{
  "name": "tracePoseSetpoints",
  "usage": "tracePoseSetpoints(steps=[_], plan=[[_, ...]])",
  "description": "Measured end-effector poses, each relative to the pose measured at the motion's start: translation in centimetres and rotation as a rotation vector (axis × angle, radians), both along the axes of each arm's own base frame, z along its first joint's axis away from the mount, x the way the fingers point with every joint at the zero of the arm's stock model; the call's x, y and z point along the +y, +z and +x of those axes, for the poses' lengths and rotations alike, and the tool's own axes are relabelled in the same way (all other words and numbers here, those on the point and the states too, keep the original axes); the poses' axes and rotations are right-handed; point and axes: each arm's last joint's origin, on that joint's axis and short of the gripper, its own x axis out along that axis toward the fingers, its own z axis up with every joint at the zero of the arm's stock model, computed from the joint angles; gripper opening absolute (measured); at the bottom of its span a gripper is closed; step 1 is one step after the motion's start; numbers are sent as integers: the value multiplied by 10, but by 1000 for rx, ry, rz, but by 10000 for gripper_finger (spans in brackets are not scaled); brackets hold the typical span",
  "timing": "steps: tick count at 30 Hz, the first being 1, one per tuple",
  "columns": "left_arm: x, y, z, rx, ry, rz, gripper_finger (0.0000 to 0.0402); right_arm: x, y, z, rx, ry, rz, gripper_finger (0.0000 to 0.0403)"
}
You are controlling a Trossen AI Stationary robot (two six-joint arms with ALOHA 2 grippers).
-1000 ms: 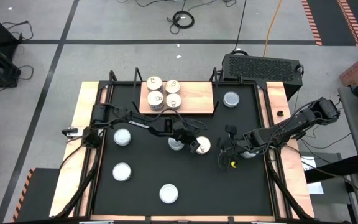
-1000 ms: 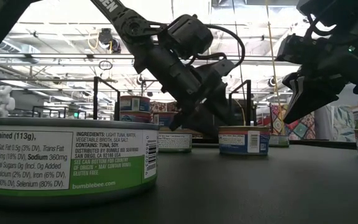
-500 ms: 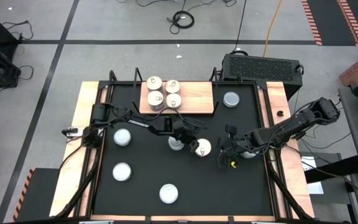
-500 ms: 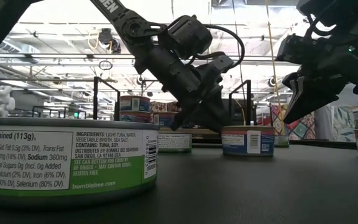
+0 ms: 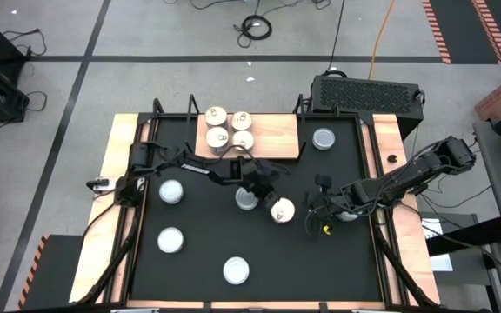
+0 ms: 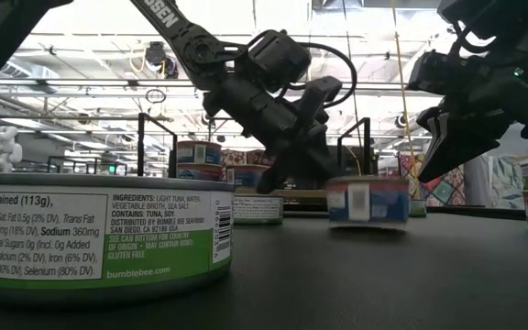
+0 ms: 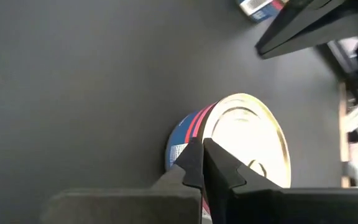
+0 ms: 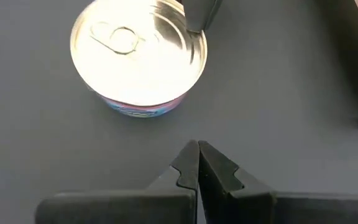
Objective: Stack canned seafood by type on shelf
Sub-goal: Stack the blue tuna can on top of the blue tuna can on the shelf
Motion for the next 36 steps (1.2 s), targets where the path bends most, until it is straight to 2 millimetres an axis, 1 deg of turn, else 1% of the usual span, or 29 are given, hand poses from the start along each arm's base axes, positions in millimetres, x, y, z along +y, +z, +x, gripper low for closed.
tracePoseSetpoints(steps=[5,9,14,20,21,24,28,36], plan=[[6,3,1,-26,-10,-54,1,0,0,-1,4,-14,8,0],[9,10,3,-76,-10,-76,1,0,-1,-1,5,-14,8,0],[15,31,-1,-118,-2,-72,1,0,-1,-1,9,-17,9,0],[30,72,-5,-211,21,-43,0,0,-1,-1,8,-20,10,0],[34,78,-6,-222,22,-32,0,0,-1,-1,8,-20,11,0],[50,89,-11,-212,53,-14,0,0,-1,-1,7,-21,11,0],[77,105,-25,-224,119,4,0,0,-1,-1,8,-19,13,0],[133,133,-68,-198,247,57,0,6,-1,-3,7,8,10,0]])
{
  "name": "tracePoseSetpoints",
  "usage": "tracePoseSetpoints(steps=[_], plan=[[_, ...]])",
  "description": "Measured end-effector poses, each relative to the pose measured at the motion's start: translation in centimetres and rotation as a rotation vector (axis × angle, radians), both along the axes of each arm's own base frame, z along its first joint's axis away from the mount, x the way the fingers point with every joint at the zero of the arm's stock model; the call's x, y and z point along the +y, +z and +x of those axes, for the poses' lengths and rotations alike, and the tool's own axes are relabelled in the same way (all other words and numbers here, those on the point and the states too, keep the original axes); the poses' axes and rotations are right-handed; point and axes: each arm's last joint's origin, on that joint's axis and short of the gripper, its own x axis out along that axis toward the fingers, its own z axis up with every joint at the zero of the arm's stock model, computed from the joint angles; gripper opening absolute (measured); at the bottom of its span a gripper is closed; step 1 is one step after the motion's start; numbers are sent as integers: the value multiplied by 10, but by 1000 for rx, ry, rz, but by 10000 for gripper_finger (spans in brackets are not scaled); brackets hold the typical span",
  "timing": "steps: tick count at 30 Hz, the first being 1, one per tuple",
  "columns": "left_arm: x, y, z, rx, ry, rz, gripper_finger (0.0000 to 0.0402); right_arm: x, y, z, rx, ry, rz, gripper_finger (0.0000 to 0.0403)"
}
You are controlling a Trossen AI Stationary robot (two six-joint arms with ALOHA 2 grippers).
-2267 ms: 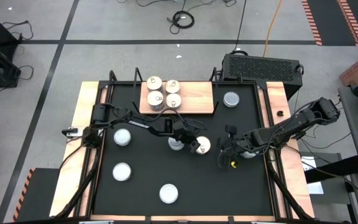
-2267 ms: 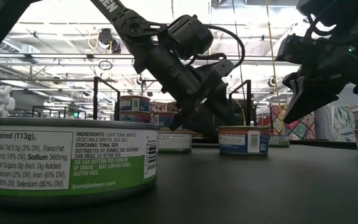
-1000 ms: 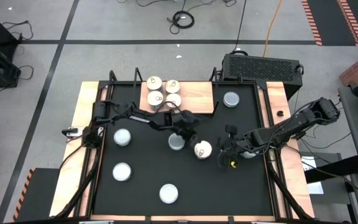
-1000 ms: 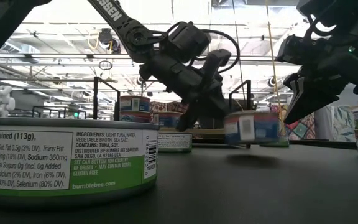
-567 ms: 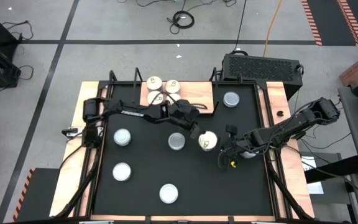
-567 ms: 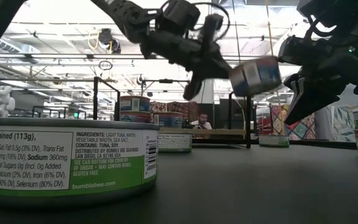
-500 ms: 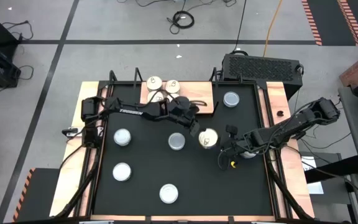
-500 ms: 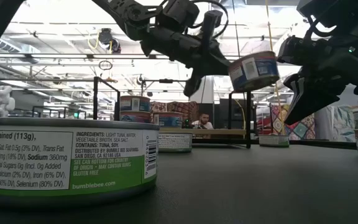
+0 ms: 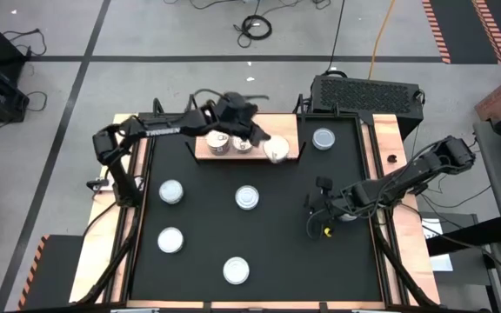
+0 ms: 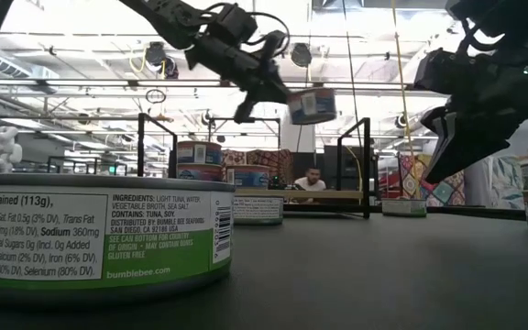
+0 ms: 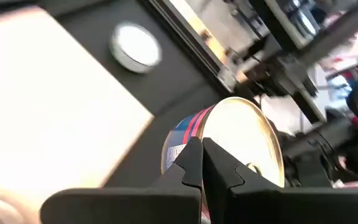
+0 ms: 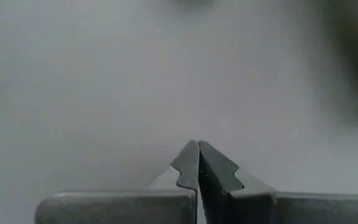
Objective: Stack canned seafood by type on shelf
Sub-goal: Stack the blue tuna can on top of the blue tuna can on the shelf
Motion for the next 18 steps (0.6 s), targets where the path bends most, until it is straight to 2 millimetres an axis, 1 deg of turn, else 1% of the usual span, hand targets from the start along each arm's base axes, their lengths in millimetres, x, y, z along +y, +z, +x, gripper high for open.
tracePoseSetpoints(steps=[4,9,11,14,18], plan=[[29,7,-22,14,79,11,0,2,0,-1,0,9,1,0],[65,1,-51,76,187,-28,0,3,0,-1,-1,7,4,0],[78,1,-60,80,217,-17,0,3,0,-1,-1,7,4,0],[91,0,-71,84,257,-13,0,3,0,-1,-2,7,4,0],[102,-1,-83,95,281,-5,0,3,0,-1,-3,12,0,0]])
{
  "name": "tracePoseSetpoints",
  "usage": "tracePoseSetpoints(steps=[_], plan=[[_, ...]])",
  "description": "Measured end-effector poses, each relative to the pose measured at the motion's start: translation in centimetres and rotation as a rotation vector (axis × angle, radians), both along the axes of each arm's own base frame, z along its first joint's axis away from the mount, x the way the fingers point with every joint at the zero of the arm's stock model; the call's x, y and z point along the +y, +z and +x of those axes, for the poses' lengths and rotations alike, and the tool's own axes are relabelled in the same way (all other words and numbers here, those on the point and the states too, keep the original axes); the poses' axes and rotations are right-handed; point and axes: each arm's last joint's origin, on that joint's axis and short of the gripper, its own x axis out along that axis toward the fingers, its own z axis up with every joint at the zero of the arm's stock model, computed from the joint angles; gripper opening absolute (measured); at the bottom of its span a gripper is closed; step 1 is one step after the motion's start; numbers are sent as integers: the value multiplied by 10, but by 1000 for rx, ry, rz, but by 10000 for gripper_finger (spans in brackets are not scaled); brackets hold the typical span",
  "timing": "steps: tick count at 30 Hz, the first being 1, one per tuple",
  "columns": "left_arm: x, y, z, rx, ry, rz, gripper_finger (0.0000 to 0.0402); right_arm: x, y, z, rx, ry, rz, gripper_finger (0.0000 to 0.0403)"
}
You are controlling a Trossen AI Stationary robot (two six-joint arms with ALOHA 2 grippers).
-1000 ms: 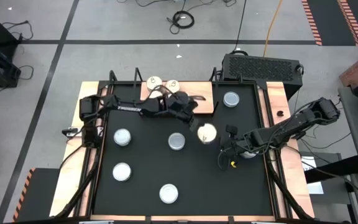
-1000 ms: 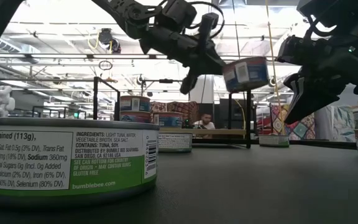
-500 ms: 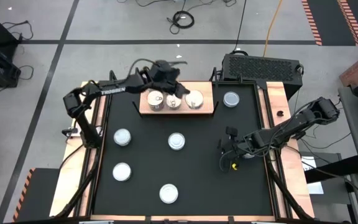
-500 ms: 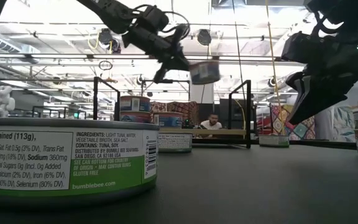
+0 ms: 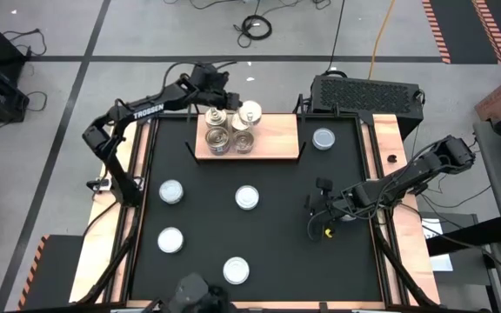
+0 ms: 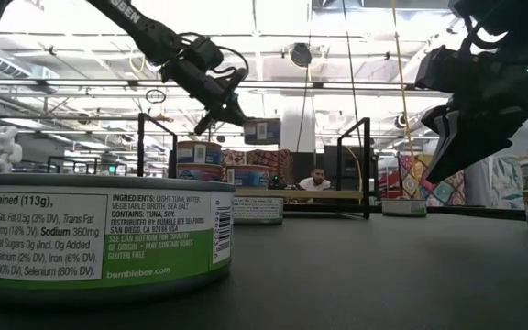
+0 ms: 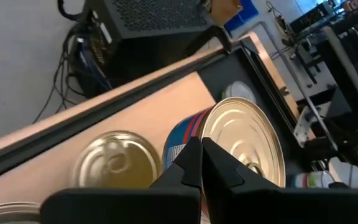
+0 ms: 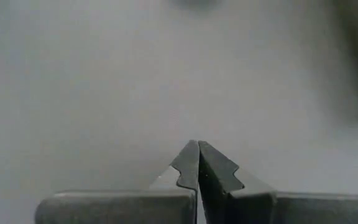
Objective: Stack canned seafood by type on shelf
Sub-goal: Stack the blue tuna can on top of the blue tuna can on the shelf
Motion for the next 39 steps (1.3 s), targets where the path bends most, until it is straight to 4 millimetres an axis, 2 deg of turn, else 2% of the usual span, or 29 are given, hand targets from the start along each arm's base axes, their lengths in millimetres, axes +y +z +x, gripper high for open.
tracePoseSetpoints(steps=[17,30,39], plan=[[31,-16,-25,36,8,16,0,0,0,0,-4,11,-7,0],[43,-41,-22,55,-4,-26,0,0,1,1,-9,25,-19,0],[43,-42,-24,64,-32,-30,0,0,1,1,-9,24,-19,0]])
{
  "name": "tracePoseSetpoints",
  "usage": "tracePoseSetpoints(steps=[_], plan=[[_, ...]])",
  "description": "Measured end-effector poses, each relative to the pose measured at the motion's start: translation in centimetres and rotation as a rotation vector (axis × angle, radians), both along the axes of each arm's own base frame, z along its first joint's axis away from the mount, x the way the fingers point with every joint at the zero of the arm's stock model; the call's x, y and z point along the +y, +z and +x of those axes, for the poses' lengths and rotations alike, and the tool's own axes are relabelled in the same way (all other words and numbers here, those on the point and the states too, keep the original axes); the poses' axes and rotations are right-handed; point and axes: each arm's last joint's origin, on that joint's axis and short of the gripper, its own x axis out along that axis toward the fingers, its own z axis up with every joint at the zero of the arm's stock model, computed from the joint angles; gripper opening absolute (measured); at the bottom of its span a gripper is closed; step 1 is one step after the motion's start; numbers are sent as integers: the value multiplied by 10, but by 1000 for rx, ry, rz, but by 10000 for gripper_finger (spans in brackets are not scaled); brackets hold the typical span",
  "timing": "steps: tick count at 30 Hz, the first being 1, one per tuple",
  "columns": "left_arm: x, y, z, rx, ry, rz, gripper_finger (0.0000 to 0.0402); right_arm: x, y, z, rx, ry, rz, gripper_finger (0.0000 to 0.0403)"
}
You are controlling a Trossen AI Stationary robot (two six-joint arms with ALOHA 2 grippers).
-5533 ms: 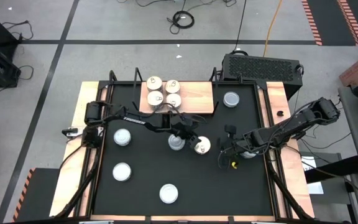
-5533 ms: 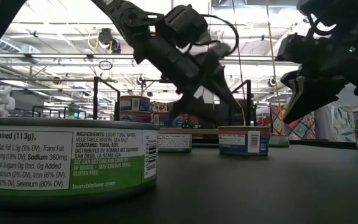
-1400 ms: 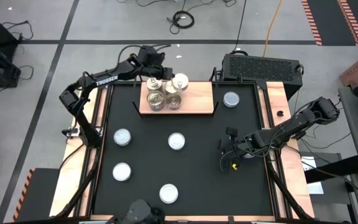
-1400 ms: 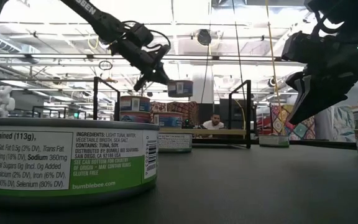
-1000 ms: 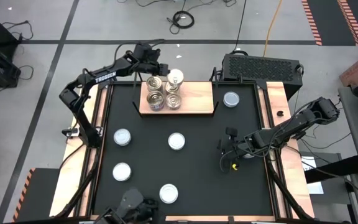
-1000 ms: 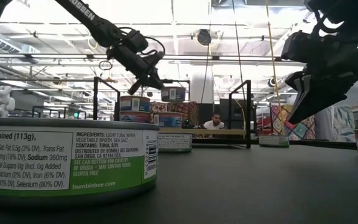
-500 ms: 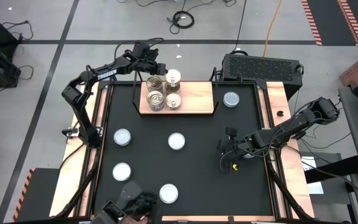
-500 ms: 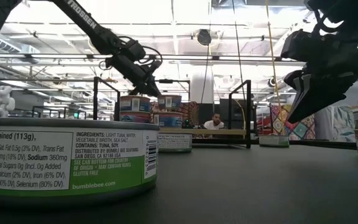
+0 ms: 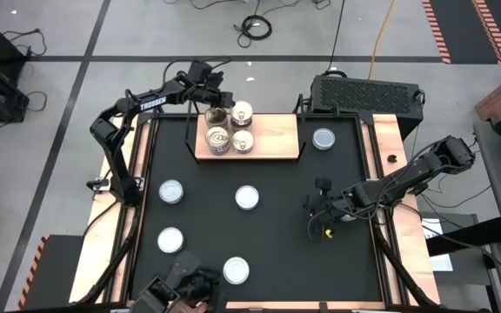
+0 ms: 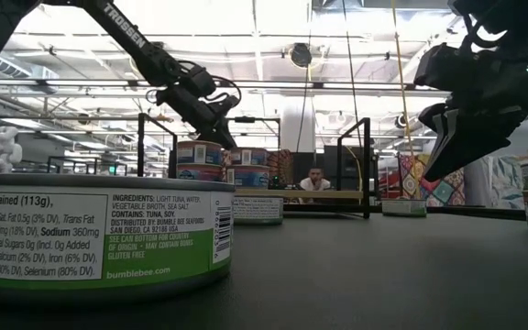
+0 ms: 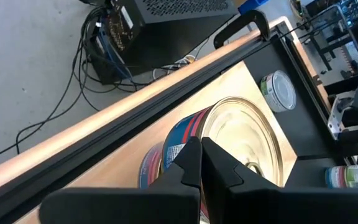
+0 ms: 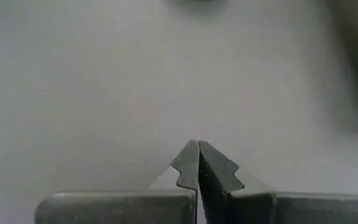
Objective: Stack canned seafood by type on shelf
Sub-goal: Stack the blue tuna can on top of the blue tuna can on the shelf
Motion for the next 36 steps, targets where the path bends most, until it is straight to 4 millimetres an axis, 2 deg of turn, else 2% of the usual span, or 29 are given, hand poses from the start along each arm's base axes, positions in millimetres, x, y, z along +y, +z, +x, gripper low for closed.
tracePoseSetpoints(steps=[14,26,36], plan=[[-2,-3,-2,45,-14,2,0,0,0,0,0,-2,2,0],[-8,-3,4,48,-33,5,2,0,0,0,0,-2,2,0],[-8,-2,4,46,-30,5,60,0,0,0,0,-2,2,0]])
